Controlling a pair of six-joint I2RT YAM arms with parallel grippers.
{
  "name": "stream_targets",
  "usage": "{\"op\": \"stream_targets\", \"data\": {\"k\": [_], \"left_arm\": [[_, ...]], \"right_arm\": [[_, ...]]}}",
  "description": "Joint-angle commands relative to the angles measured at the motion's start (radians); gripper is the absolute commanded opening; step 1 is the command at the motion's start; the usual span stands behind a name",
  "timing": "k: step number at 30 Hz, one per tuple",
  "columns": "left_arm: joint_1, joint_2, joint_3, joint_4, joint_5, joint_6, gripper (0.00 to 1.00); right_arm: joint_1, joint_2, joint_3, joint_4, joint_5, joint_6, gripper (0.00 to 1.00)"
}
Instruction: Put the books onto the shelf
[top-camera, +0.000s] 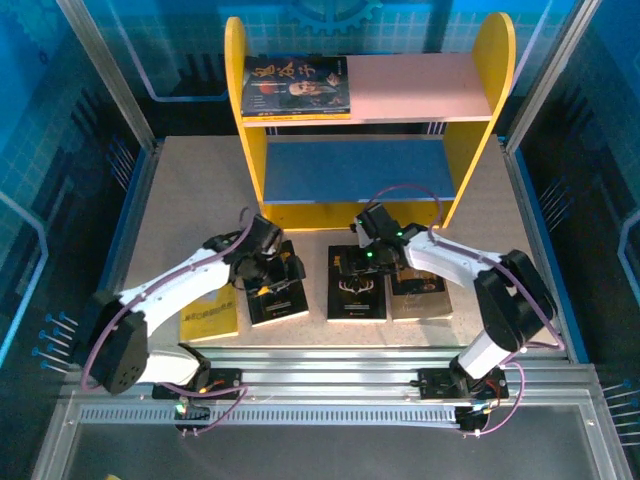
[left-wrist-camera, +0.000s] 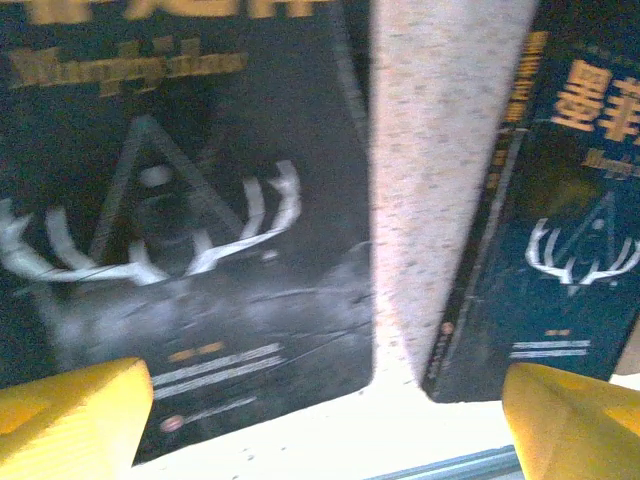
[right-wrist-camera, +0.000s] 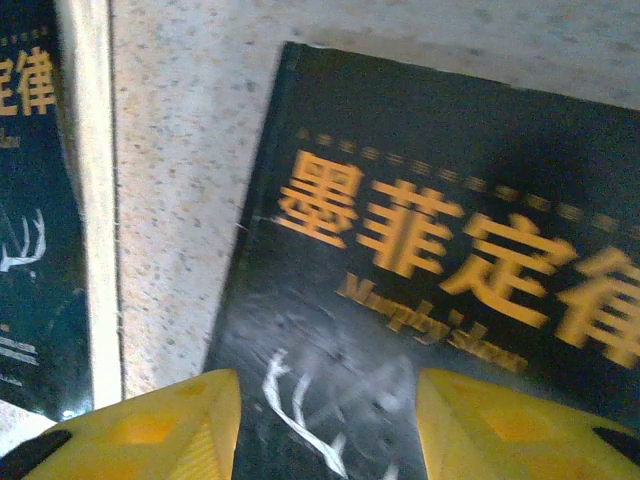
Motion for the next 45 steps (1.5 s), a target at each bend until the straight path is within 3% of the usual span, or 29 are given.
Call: {"op": "stream_targets", "data": {"k": [1, 12, 21, 45], "left_arm": [[-0.041, 0.076, 0.072, 0.035, 0.008, -0.003, 0.91], [-0.133, 0.278, 0.211, 0.136, 0.056, -0.003, 0.9], [-0.154, 0.414, 0.262, 0.192, 0.092, 0.013, 0.88], [-0.224, 0.494, 0.269, 0.257, 0.129, -0.017, 0.87]], "right_arm": [[-0.029, -0.054, -0.054, -0.057, 0.026, -0.003, 0.51], [-0.111, -0.125, -0.16, -0.098, 0.057, 0.02, 0.51], [-0.111, -0.066, -0.153, -0.066, 0.014, 0.016, 0.49], [-0.069, 0.012, -0.212, 0.07, -0.086, 0.071, 0.39]]}}
